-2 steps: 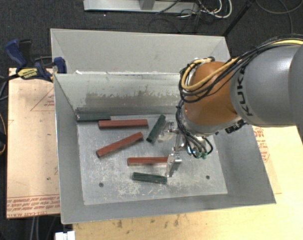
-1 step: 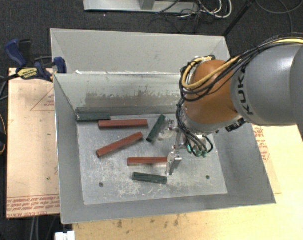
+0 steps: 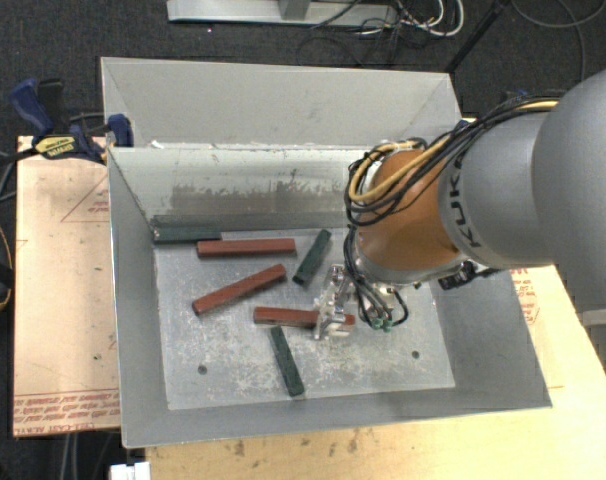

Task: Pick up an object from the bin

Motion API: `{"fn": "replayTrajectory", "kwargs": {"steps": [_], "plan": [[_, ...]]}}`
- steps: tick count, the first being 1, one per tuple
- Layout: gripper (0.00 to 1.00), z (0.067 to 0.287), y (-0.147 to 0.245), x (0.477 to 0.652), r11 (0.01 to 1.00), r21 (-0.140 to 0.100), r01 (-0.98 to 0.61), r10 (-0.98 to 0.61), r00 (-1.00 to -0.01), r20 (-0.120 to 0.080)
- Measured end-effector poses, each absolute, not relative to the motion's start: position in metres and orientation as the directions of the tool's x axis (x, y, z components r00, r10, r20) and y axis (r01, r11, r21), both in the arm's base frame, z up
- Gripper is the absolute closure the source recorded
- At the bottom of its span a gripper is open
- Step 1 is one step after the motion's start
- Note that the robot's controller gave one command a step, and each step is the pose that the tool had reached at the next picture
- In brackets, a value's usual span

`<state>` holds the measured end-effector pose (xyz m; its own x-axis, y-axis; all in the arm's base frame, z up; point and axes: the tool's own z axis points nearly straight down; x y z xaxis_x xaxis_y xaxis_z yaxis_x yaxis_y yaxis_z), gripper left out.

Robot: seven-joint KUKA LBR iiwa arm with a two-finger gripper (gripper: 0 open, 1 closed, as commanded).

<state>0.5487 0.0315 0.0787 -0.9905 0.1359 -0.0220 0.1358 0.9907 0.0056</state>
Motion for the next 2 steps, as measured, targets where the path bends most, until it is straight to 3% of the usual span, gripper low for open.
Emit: {"fn": "replayTrajectory", "kwargs": {"steps": [1,2], "plan": [[1.00,0.079,0.031,0.549,0.991,0.006,0.136,0.136,-0.990,-0.022],[1.00,0.207,0.061,0.541,0.989,0.002,0.148,0.148,-0.989,-0.002]]}}
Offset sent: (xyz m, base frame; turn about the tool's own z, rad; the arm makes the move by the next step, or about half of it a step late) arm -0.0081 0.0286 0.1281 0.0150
